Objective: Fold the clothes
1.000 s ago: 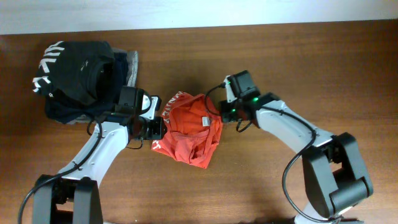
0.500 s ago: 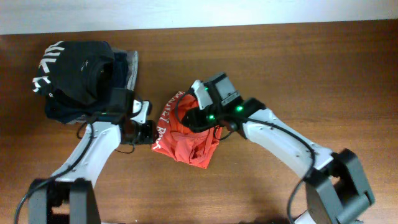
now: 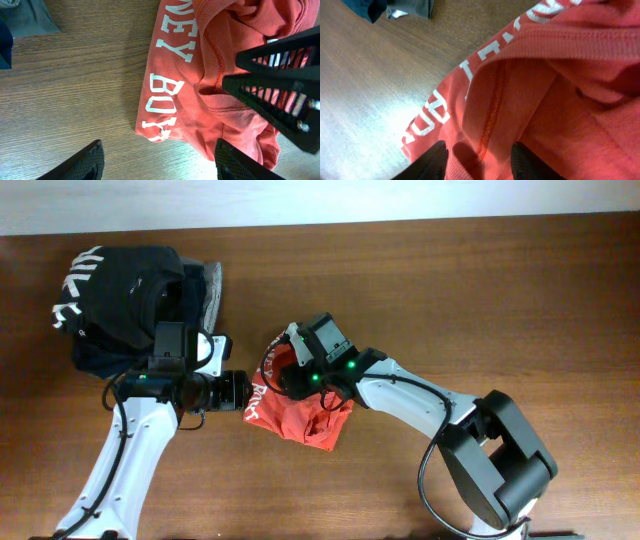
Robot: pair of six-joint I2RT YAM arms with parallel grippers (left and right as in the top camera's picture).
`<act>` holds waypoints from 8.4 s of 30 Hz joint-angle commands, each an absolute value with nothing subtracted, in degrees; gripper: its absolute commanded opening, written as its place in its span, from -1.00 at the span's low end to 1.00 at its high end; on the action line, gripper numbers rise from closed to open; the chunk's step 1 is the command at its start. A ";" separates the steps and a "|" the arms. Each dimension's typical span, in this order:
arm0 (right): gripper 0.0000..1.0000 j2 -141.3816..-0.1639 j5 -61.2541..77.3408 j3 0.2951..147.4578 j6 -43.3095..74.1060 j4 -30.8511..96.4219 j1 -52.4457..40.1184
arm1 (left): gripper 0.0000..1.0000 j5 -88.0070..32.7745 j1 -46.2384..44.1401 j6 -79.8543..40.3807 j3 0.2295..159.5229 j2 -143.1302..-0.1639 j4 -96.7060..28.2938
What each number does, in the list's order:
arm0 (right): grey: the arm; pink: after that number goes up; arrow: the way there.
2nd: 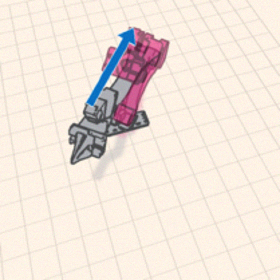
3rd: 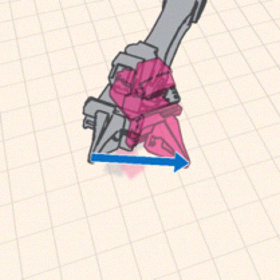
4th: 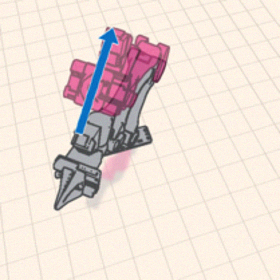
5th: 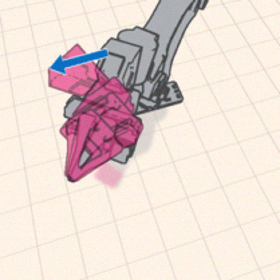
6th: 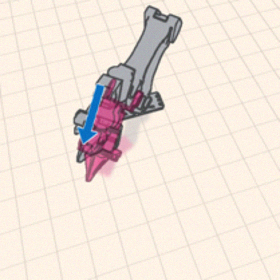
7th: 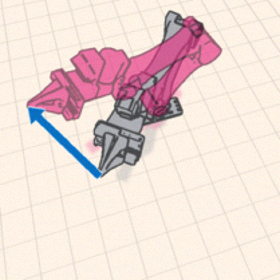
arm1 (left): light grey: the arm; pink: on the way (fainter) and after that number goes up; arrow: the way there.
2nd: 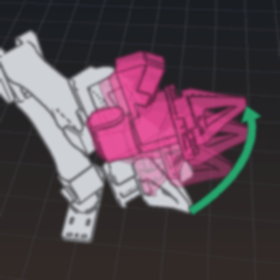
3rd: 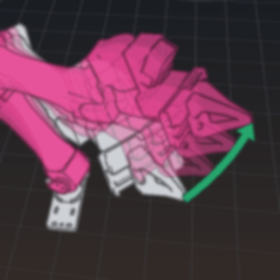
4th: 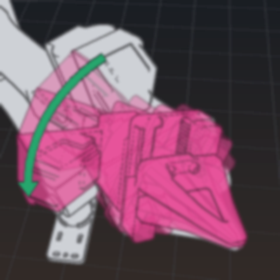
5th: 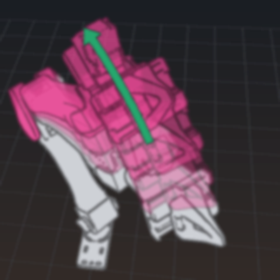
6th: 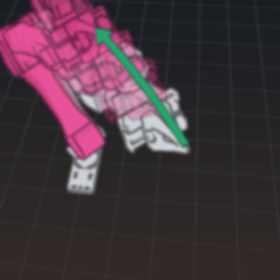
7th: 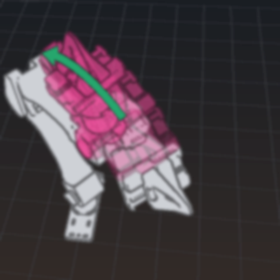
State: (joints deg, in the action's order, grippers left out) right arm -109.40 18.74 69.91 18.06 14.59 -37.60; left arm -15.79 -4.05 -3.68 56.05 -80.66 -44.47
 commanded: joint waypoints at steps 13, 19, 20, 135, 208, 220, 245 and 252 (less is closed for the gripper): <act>-0.24 -111.00 21.37 70.22 18.52 10.24 -37.91 | 0.40 -15.57 -3.84 -2.94 59.00 -79.42 -47.83; -0.24 -110.98 21.17 70.24 17.56 9.10 -37.91 | 0.41 -15.57 -3.51 -2.92 64.31 -77.67 -51.29; -0.24 -110.91 20.99 70.37 16.78 9.45 -37.91 | 0.42 -15.49 -3.51 -2.92 64.71 -77.43 -51.57; -0.06 -107.42 22.61 90.26 -1.13 54.26 -20.95 | -0.99 -17.82 -17.47 -4.95 53.74 -107.24 -21.45; -0.92 -113.38 19.79 88.73 -2.02 58.19 -13.30 | -0.87 -21.61 -17.45 -6.85 56.27 -106.91 -22.52; -0.14 -110.19 19.03 88.73 -1.13 63.90 -12.32 | -0.22 -23.20 -17.10 -6.85 60.88 -104.27 -26.79; 0.18 -86.37 13.45 68.55 12.05 49.69 -34.98 | 0.40 -17.43 -8.08 -2.94 76.99 -70.87 -51.77; -0.04 -92.07 9.80 62.78 12.51 35.66 -34.76 | 0.42 -17.10 -8.08 -2.94 76.97 -70.32 -53.69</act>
State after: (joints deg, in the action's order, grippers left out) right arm -90.76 13.47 63.20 11.84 38.15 -34.65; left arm -18.20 -8.27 -3.88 76.09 -70.37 -53.15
